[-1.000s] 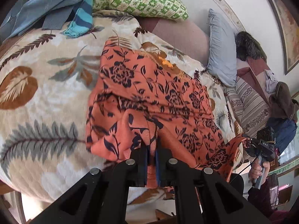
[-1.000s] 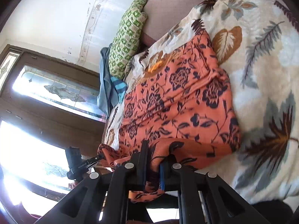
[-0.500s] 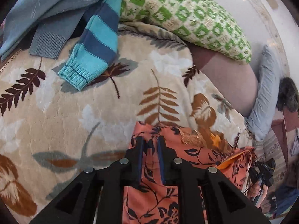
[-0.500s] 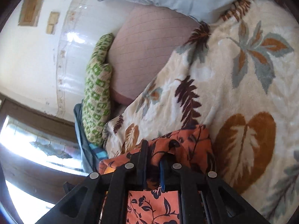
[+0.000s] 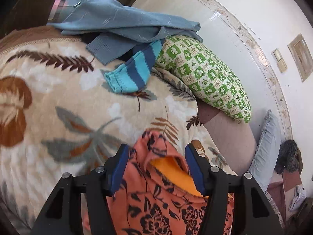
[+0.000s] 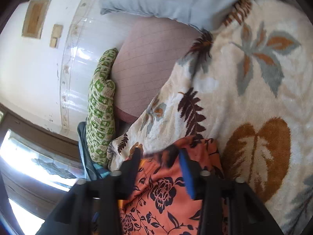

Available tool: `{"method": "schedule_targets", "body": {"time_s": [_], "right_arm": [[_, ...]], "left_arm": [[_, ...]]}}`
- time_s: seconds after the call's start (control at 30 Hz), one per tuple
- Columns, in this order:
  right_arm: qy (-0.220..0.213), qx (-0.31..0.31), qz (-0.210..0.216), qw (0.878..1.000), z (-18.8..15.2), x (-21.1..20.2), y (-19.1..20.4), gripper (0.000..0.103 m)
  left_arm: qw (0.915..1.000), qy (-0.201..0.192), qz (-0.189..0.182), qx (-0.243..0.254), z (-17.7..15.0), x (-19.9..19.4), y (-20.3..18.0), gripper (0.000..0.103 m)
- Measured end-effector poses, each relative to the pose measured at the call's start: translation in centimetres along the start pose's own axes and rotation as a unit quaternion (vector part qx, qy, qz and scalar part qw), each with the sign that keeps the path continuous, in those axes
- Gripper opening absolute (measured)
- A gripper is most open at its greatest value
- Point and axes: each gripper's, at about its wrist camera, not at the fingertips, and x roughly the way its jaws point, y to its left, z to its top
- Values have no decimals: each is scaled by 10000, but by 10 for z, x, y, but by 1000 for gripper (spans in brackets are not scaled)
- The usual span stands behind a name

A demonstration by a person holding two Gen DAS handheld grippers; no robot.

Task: Fold small clothes

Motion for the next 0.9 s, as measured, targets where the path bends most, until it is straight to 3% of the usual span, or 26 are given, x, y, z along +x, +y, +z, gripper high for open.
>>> {"method": "schedule_targets", "body": {"time_s": [0.1, 0.13, 0.2, 0.3, 0.37, 0.43, 0.53, 0.57, 0.63, 0.73, 0.8, 0.9], "right_arm": [[-316, -432, -339, 9980, -7, -12, 35, 77], [-206, -582, -440, 9971, -13, -9, 46, 77], [455, -1192, -614, 9899, -36, 13, 72, 77], [1549, -2372, -931, 9545, -104, 67, 112, 75], [2260, -2723, -751, 9323, -149, 109, 131, 60], [2827, -3095, -768, 9046, -189, 151, 149, 44], [2728, -3895, -1033, 8736, -225, 199, 181, 42], [2657, -3950, -1078, 8728, -225, 214, 190, 42], [2527, -3721, -1134, 8859, -209, 242, 203, 42], [2113, -2941, -1119, 9254, -164, 266, 210, 43], [1704, -2450, -952, 9497, -137, 257, 209, 43], [1521, -2295, -839, 9577, -120, 232, 202, 44]], "left_arm": [[9989, -139, 391, 238, -27, 9, 2, 61], [9982, -124, 517, 287, -29, 13, 6, 61], [9981, 100, 609, -41, -26, 24, 20, 61], [9968, 246, 667, -374, -18, 34, 37, 61], [9957, 213, 833, -349, -13, 37, 42, 61], [9960, 206, 774, -406, -9, 38, 45, 61], [9964, 100, 774, -334, 0, 36, 44, 61], [9966, 78, 746, -349, 2, 36, 45, 61], [9968, 129, 700, -358, 7, 39, 46, 61], [9967, 172, 724, -330, 8, 41, 45, 61], [9972, 176, 678, -257, 8, 41, 41, 61], [9982, 168, 576, 61, 6, 40, 26, 61]]}}
